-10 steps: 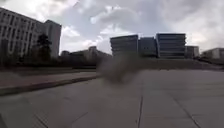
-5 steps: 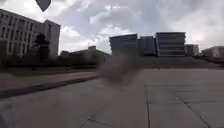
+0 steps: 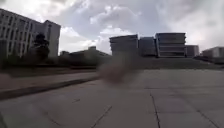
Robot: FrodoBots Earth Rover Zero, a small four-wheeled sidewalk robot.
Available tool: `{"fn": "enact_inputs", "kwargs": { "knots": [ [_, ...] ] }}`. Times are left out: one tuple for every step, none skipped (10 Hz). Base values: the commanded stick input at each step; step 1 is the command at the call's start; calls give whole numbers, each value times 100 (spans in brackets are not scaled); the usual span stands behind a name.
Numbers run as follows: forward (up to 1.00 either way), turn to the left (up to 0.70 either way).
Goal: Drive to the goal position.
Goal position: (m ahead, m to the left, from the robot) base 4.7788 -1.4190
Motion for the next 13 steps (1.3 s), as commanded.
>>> {"fn": "enact_inputs", "kwargs": {
  "knots": [
    [70,-32],
    [70,-32],
    [70,-31],
    [70,-31],
    [70,-31],
    [70,-20],
    [70,-7],
    [70,1],
    [70,2],
    [70,1],
    [70,0],
    [70,0],
    [70,0]
  ]
}}
